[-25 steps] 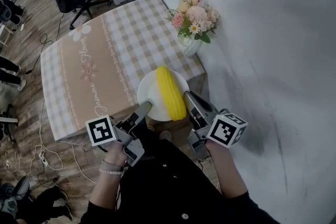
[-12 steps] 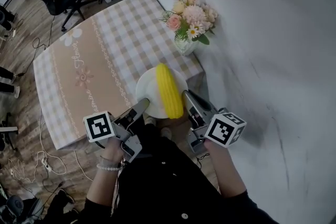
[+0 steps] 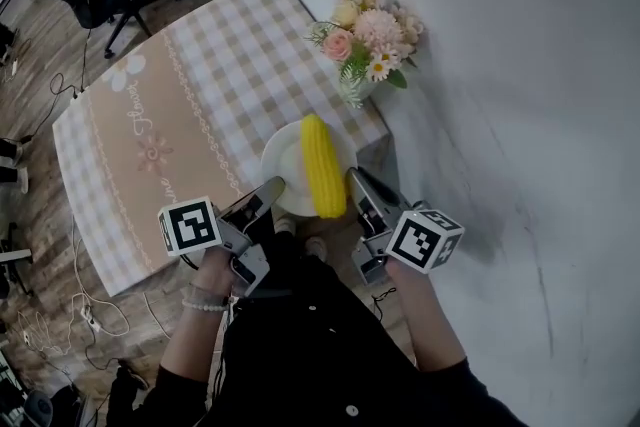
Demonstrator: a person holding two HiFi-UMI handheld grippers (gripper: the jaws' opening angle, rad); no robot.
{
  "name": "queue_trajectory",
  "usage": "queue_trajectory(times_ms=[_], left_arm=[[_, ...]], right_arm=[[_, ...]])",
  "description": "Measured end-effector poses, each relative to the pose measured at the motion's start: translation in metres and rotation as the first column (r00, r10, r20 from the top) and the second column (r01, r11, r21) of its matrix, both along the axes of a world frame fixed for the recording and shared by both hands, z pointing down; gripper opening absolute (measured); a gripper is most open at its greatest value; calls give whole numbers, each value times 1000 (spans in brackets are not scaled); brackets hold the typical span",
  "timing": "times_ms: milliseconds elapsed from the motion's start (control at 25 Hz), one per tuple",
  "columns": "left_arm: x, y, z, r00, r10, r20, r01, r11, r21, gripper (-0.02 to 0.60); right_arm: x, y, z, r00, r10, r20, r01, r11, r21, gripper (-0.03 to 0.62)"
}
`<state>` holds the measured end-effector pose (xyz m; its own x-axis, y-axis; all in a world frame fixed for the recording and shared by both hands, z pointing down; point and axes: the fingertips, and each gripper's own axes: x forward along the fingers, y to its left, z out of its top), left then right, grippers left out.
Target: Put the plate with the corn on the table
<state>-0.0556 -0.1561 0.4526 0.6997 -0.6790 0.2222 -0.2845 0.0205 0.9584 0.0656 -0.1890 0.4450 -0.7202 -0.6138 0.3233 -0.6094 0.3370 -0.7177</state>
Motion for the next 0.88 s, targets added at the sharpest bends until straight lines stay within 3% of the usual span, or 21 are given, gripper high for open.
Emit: queue_trajectory(times_ms=[560,880], left_arm=[[-21,-39,47,991,95,92,-91,995,-43,21],[-27,-60,76,986,135,101,-127,988,-87,21]], right_arm=[[-16,-24,49,997,53,-59,-57,995,-82,77],[-22,-38,77,992,80,-96,-91,988,-123,78]])
